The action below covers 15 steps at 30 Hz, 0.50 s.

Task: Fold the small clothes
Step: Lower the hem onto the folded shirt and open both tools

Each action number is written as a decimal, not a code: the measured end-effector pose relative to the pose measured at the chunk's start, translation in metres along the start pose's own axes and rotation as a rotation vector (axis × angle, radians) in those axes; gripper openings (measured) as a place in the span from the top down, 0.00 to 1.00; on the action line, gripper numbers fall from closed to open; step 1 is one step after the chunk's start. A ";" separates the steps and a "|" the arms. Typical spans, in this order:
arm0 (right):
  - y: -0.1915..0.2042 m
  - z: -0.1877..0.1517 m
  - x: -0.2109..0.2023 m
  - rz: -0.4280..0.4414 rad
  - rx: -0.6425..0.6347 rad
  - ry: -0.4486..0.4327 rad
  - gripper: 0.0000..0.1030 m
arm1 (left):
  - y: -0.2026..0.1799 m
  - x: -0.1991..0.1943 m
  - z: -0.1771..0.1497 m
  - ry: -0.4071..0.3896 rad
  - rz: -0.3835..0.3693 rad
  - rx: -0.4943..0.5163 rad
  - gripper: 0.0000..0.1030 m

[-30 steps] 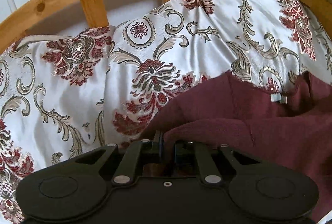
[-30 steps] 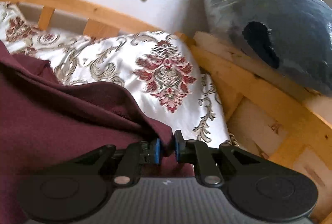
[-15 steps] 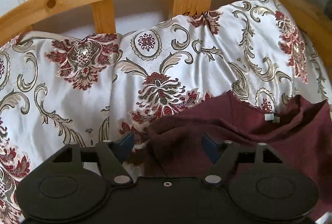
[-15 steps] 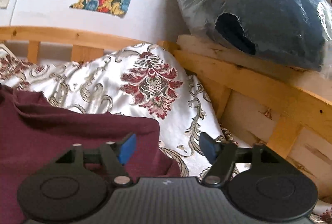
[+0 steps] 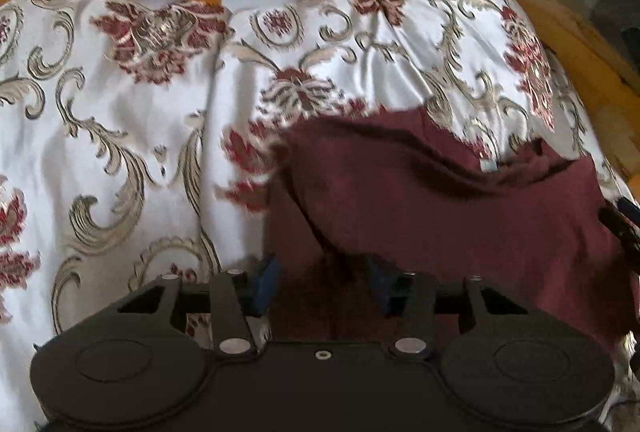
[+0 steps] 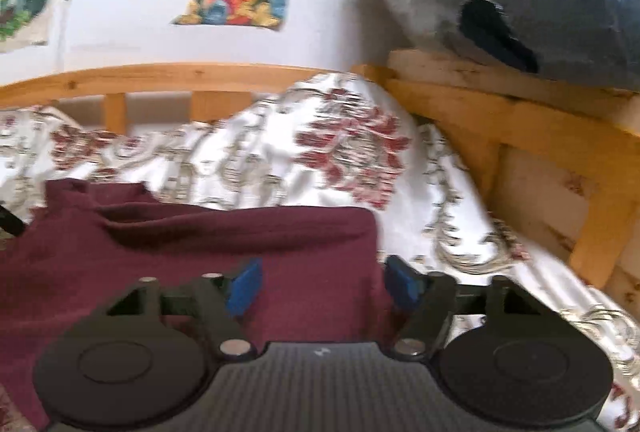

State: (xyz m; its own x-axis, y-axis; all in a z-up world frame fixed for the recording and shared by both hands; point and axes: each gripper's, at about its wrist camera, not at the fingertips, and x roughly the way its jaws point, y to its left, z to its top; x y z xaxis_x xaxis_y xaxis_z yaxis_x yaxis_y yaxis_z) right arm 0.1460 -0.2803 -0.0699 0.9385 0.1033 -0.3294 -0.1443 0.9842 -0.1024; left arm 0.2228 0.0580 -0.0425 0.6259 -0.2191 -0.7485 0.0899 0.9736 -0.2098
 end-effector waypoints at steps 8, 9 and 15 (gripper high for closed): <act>-0.005 -0.004 0.022 -0.110 0.039 0.102 0.51 | -0.006 0.004 -0.006 0.075 -0.032 0.023 0.65; -0.008 -0.006 0.024 -0.109 0.054 0.114 0.51 | -0.007 0.005 -0.007 0.085 -0.031 0.028 0.68; -0.016 -0.007 0.023 -0.076 0.130 0.117 0.87 | -0.011 0.008 -0.010 0.103 -0.025 0.045 0.94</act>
State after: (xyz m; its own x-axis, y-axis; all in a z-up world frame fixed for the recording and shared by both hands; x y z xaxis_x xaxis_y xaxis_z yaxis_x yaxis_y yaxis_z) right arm 0.1676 -0.2948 -0.0825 0.9013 0.0176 -0.4328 -0.0249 0.9996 -0.0112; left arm 0.2188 0.0453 -0.0528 0.5400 -0.2467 -0.8047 0.1404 0.9691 -0.2028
